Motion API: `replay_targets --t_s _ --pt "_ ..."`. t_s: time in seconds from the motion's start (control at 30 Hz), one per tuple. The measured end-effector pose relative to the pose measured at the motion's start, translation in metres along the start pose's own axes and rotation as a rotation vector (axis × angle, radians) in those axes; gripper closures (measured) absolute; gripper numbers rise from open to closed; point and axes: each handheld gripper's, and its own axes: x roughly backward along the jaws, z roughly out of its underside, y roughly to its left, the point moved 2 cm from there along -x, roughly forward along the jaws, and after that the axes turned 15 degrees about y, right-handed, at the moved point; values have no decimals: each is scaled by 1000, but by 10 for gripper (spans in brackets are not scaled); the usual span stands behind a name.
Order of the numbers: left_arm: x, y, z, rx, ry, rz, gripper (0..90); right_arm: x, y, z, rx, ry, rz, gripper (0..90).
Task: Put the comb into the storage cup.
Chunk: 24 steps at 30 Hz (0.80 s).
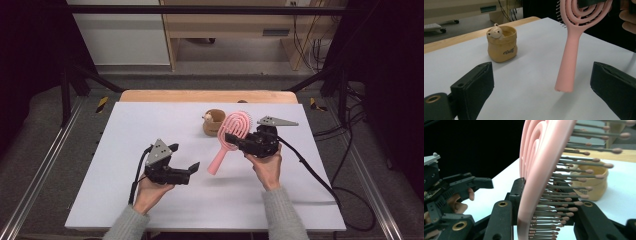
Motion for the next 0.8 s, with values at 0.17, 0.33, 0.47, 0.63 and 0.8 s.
replay_targets --t_s 0.17,0.33,0.47,0.63,0.8 --pt "8 14 10 6 -5 -6 49 8 -3 -3 5 -9 23 637" --pt "15 26 22 10 -5 -24 49 14 -3 -7 14 -13 48 637" --pt "22 34 32 3 -10 -41 49 17 -3 -11 19 -17 60 637" --pt "30 45 44 18 -20 -60 49 19 -2 -15 32 -15 82 637" --pt "38 56 57 26 -15 -81 49 20 -2 -19 36 -16 97 637"
